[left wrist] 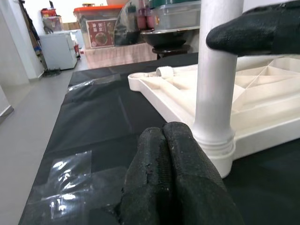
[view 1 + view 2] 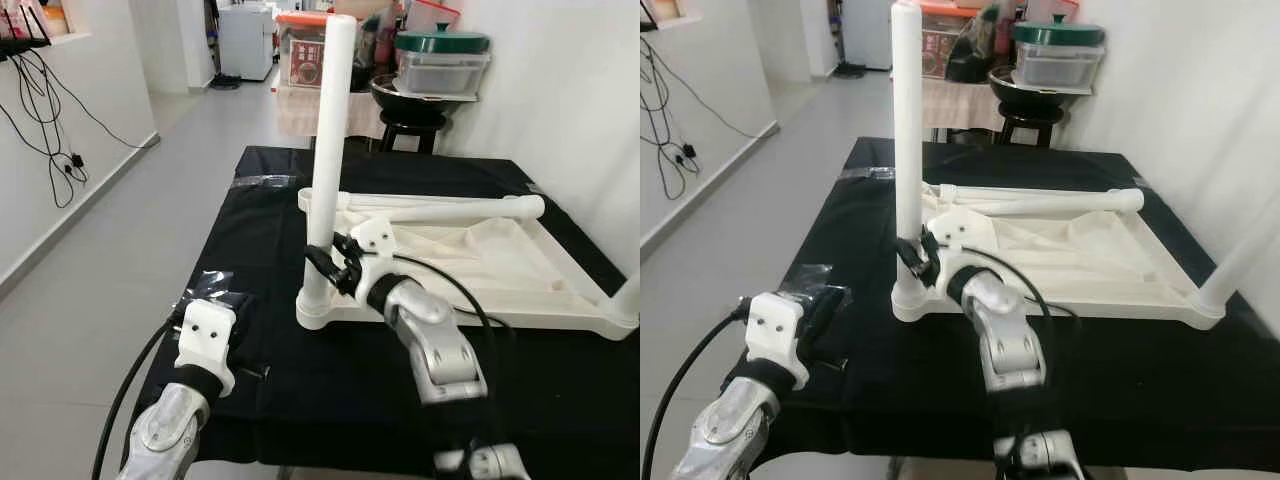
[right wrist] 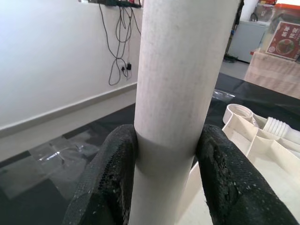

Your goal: Building children table

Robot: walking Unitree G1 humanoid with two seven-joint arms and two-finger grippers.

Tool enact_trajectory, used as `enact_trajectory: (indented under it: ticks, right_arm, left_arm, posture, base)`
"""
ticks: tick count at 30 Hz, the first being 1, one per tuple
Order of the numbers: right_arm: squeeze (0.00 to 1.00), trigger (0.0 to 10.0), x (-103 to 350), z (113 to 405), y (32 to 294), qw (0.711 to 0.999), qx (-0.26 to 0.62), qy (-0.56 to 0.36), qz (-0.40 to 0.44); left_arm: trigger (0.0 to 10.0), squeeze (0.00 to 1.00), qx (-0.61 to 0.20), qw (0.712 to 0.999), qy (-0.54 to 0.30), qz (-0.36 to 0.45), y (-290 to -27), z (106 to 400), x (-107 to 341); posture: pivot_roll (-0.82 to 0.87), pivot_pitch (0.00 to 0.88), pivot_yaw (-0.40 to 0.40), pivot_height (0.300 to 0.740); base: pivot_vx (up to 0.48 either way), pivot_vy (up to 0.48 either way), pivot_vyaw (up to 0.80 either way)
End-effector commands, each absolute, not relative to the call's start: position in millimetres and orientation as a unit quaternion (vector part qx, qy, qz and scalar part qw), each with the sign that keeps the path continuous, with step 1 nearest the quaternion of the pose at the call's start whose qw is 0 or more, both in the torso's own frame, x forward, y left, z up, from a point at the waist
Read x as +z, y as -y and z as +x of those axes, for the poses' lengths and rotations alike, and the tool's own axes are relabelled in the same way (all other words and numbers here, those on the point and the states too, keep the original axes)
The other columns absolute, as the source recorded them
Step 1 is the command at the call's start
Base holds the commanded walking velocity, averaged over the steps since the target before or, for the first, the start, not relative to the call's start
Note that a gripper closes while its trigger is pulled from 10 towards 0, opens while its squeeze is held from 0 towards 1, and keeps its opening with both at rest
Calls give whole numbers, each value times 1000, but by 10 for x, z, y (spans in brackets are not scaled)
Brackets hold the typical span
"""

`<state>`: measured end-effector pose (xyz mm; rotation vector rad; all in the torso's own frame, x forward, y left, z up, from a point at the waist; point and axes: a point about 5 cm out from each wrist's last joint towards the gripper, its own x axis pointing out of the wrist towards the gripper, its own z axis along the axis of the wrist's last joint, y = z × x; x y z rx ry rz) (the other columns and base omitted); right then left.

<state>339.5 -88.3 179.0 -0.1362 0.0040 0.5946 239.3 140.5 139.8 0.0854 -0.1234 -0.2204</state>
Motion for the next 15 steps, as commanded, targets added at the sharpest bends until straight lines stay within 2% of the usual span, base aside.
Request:
enact_trajectory:
  ticks: [1,2,3,5,6,10,11,12,13,14,15]
  right_arm:
    - [0,10000,1770,3439,932,958,274,-22,-86]
    - [0,10000,1770,3439,932,958,274,-22,-86]
    - [1000,10000,1848,3478,854,946,318,-11,-60]
    - [1000,10000,2002,3554,767,922,385,19,-25]
    - [1000,10000,2129,3589,731,906,418,59,-42]
    - [1000,10000,2211,3577,712,898,428,83,-60]
    - [894,10000,2280,3557,676,880,460,97,-63]
    - [0,10000,2329,3531,648,863,491,105,-61]
    - [0,10000,2360,3550,627,844,522,107,-56]
    - [0,10000,2360,3550,627,844,522,107,-56]
    - [0,10000,2380,3569,617,832,542,109,-54]
  left_arm:
    - [10000,0,-111,991,62,44,-1402,2403,1391]
    - [10000,0,-111,991,62,44,-1402,2403,1391]
    - [10000,0,-110,991,62,44,-1402,2404,1391]
    - [10000,0,-110,991,62,43,-1398,2403,1389]
    - [10000,0,-110,991,62,43,-1395,2402,1388]
    - [10000,0,-111,991,62,43,-1392,2401,1386]
    - [10000,0,-111,991,63,42,-1387,2401,1386]
    - [10000,0,-111,991,63,42,-1380,2401,1387]
    - [10000,0,-111,991,63,41,-1372,2401,1388]
    - [10000,0,-111,991,63,41,-1372,2401,1388]
    - [10000,0,-111,991,64,40,-1367,2401,1389]
  posture:
    - [54,0,-92,740]
    - [54,0,-92,740]
    - [58,0,-95,740]
    - [62,0,-97,740]
    - [63,0,-100,740]
    - [64,0,-101,740]
    - [66,0,-103,740]
    - [71,0,-106,740]
    - [80,0,-111,740]
    - [80,0,-111,740]
    - [80,0,-111,740]
  base:
    - [0,0,0]
    - [0,0,0]
    - [0,0,0]
    - [0,0,0]
    - [0,0,0]
    - [0,0,0]
    - [0,0,0]
    - [0,0,0]
    - [0,0,0]
    - [0,0,0]
    - [0,0,0]
